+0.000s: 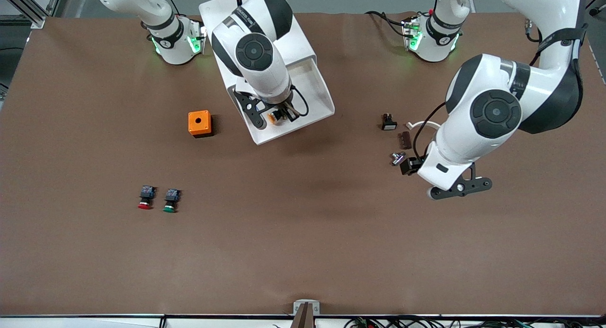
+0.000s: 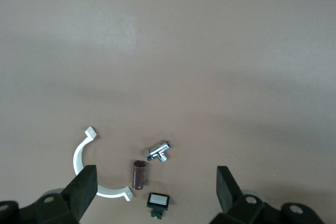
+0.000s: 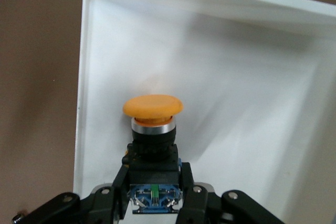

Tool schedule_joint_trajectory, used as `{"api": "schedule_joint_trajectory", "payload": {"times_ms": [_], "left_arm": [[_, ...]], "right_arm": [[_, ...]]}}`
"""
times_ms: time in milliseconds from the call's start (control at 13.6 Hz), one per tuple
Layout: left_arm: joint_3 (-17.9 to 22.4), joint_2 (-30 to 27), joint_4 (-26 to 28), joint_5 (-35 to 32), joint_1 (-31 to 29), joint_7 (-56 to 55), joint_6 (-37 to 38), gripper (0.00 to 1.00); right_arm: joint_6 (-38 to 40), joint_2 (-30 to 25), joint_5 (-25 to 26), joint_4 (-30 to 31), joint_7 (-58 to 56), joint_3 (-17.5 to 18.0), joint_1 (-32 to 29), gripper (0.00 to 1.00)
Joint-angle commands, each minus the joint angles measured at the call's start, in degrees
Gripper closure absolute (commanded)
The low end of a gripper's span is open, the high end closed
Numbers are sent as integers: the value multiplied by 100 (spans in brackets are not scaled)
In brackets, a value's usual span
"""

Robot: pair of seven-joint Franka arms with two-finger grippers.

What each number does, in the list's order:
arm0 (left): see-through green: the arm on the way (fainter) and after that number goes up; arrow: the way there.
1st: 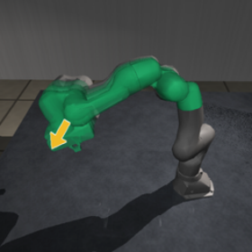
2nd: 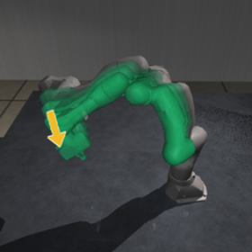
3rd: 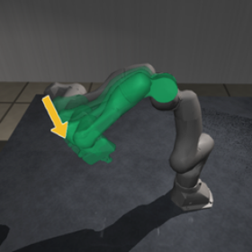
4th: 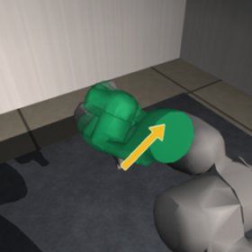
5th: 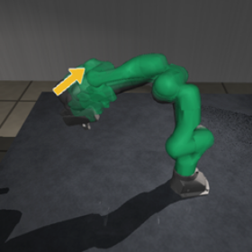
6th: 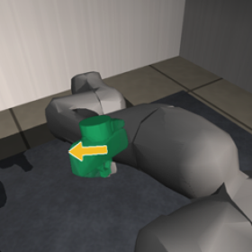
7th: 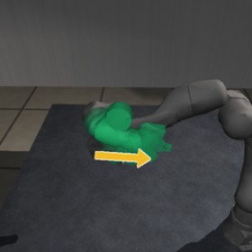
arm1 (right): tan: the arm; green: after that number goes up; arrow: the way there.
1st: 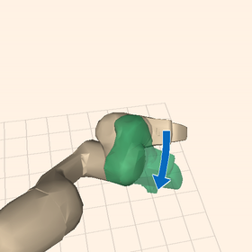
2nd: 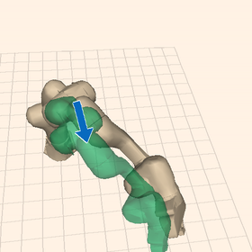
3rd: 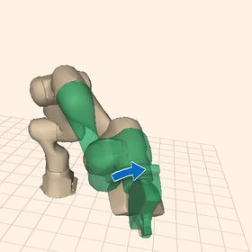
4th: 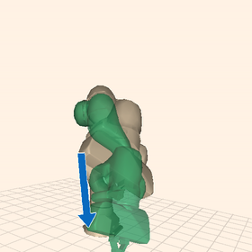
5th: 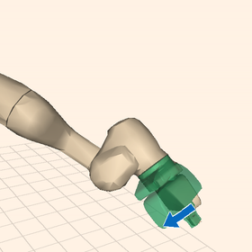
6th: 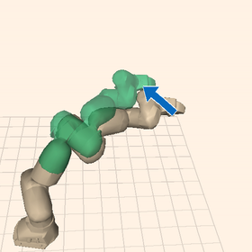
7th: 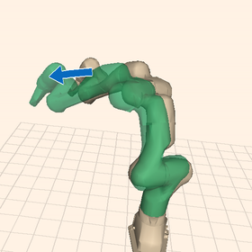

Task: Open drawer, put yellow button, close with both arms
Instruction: 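Lower the yellow button into the drawer and open the right gripper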

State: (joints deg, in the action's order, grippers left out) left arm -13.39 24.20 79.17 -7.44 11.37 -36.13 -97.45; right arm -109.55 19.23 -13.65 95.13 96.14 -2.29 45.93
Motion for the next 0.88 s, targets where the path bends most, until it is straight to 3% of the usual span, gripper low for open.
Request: {"api": "schedule_joint_trajectory", "payload": {"times_ms": [0,221,368,441,662,809], "left_arm": [[-32,6,-16,215,5,-551,60,0],[-32,15,10,260,5,-579,60,0],[-32,15,28,260,5,-535,60,0],[-32,15,37,260,-3,-526,60,0],[-41,24,63,260,5,-596,60,0],[-41,41,89,269,172,-745,60,0]], "right_arm": [[-31,28,-102,-12,81,-70,83,67],[-23,28,-102,-12,81,-79,91,59],[3,28,-102,-20,81,-70,91,26],[38,20,-102,-46,81,-79,83,0],[74,-50,-94,-169,63,-105,21,0],[572,-77,-76,-554,63,-132,-110,0]]}}
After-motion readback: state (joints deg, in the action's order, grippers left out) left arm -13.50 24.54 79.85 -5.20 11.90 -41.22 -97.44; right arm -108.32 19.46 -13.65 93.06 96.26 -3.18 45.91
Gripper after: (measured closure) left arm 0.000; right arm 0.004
